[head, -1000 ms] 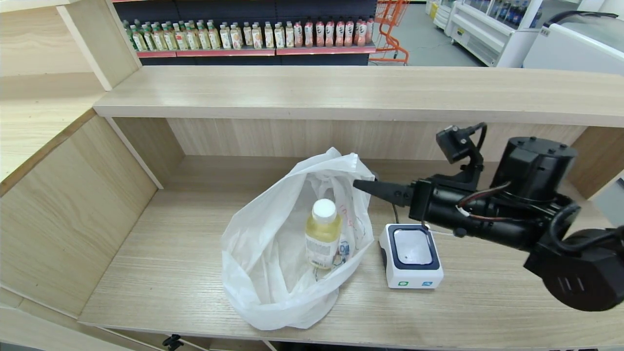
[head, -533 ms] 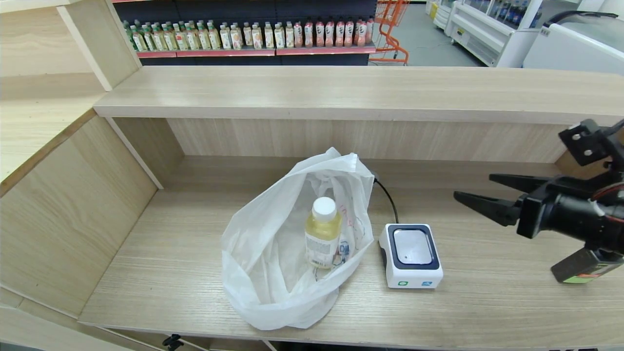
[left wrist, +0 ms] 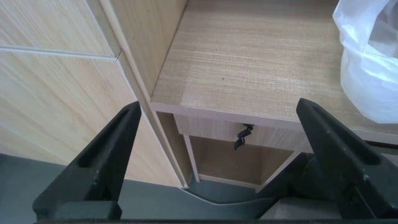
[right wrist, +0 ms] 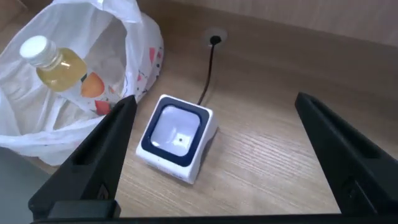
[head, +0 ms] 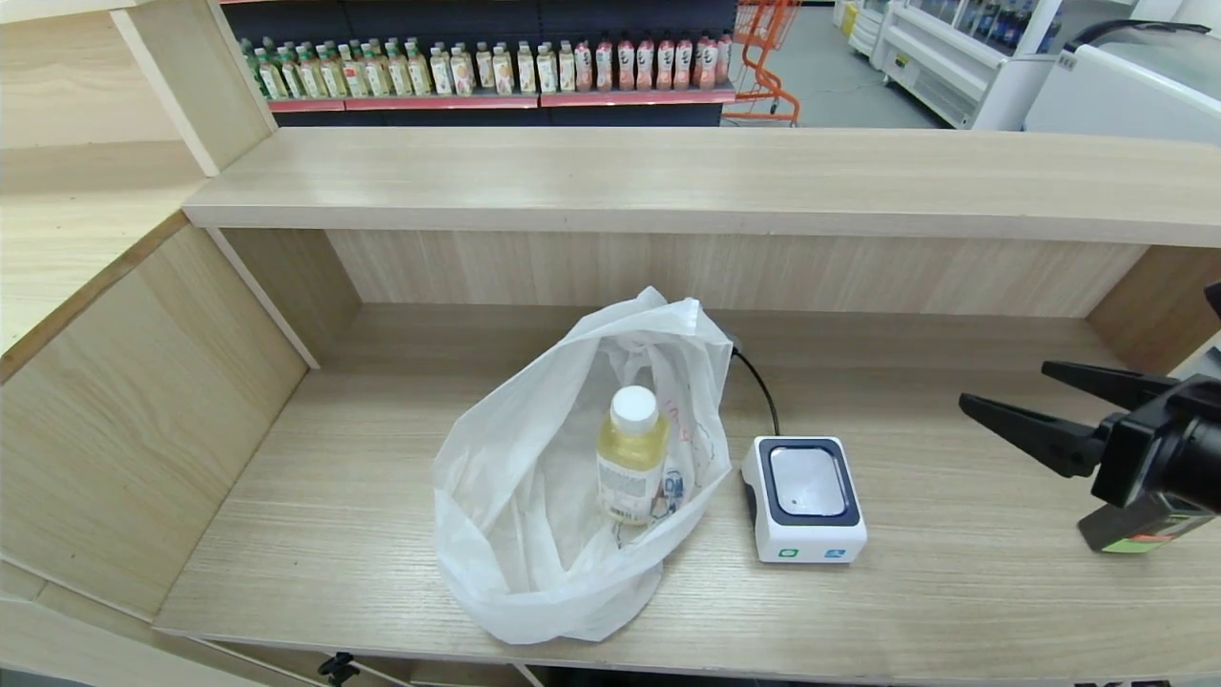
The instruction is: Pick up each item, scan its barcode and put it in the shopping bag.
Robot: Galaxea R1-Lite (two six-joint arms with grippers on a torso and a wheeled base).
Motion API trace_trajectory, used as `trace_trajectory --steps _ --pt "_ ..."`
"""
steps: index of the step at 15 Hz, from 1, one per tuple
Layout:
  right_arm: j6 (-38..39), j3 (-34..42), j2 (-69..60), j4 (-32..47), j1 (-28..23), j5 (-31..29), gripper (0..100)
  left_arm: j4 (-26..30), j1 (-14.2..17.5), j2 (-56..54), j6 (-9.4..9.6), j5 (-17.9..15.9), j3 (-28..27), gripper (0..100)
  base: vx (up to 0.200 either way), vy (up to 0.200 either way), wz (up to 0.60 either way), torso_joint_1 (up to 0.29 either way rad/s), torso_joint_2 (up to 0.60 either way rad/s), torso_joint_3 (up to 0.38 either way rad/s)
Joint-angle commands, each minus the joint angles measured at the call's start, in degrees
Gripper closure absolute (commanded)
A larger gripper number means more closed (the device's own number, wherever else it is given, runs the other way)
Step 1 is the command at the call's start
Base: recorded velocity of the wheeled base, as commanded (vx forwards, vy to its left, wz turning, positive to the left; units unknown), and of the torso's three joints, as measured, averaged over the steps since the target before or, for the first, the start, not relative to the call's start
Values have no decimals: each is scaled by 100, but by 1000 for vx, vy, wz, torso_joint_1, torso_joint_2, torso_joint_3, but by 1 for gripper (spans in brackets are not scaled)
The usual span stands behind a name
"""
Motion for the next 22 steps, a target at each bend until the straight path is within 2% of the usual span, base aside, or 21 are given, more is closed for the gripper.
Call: trace_trajectory --steps 1,5,8,15,19,22 --pt "-9 118 -156 1 1 -56 0 0 5 9 4 0 0 0 -200 0 0 17 7 2" --pt "-9 267 -243 98 -184 -197 0 0 5 9 -5 8 0 0 -50 0 0 2 2 2" --pt "-9 293 -208 133 -404 -188 0 0 -4 9 4 8 0 0 0 -200 0 2 -1 4" --pt "27 399 -419 344 -412 -311 0 0 -4 9 -5 8 0 0 0 -200 0 2 3 0" --pt "334 337 -577 432 -333 -294 0 0 5 9 -5 8 0 0 0 -200 0 5 0 2" --pt "405 337 -894 924 -280 -276 0 0 5 9 -5 8 0 0 0 -200 0 -2 2 4"
